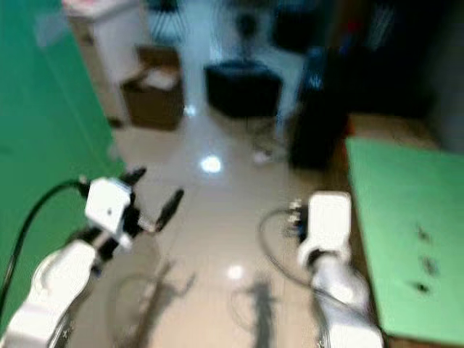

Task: Hang keys on a hook

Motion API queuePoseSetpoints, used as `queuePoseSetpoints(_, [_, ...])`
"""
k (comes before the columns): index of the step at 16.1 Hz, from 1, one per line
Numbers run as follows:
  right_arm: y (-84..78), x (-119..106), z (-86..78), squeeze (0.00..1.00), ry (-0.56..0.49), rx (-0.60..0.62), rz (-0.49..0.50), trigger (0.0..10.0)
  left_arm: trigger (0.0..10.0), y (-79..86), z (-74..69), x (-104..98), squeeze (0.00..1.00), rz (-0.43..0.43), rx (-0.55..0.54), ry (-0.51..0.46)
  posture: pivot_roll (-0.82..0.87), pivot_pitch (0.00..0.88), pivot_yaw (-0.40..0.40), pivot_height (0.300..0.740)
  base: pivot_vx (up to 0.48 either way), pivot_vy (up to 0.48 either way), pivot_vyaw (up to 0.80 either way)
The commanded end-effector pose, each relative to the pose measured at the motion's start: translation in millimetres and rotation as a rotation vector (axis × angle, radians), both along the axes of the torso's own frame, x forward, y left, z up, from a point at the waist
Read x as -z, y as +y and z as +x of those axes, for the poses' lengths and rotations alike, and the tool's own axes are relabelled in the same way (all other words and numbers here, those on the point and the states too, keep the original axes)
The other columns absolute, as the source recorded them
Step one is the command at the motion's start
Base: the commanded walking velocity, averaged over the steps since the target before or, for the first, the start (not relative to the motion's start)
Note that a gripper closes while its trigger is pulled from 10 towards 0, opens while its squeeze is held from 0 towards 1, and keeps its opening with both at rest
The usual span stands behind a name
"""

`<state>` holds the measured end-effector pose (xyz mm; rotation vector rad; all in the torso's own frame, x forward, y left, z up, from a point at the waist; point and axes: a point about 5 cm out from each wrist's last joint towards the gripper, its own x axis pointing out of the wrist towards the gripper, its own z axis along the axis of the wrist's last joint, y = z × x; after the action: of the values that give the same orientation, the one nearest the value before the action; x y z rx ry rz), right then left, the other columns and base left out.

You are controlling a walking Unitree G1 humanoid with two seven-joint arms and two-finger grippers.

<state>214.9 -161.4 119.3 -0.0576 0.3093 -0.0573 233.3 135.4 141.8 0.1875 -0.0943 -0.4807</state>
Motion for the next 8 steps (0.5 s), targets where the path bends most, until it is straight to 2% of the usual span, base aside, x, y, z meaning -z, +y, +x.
queuePoseSetpoints(1, [-7.3, -4.2, -0.1, 0.0, -0.01, 0.03, -0.019, 10.0, 10.0, -5.0, 0.6, 0.6, 0.0, -0.003, 0.013, -0.001, -0.03, 0.0, 0.033, 0.74, 0.0, -0.48, -0.8])
queuePoseSetpoints(6, [-8.6, -5.6, 0.2, 0.0, -0.012, 0.041, -0.02, 10.0, 10.0, -6.7, 2.1, 1.2, 0.0, -0.005, 0.02, -0.003, -0.03, 0.0, 0.038, 0.74, 0.0, -0.48, -0.8])
queuePoseSetpoints(8, [-8.7, -6.1, 0.3, 0.0, -0.014, 0.044, -0.022, 10.0, 10.0, -5.3, 3.0, 3.9, 0.0, -0.025, 0.011, 0.027, -0.04, 0.0, 0.038, 0.74, 0.0, 0.0, -0.8])
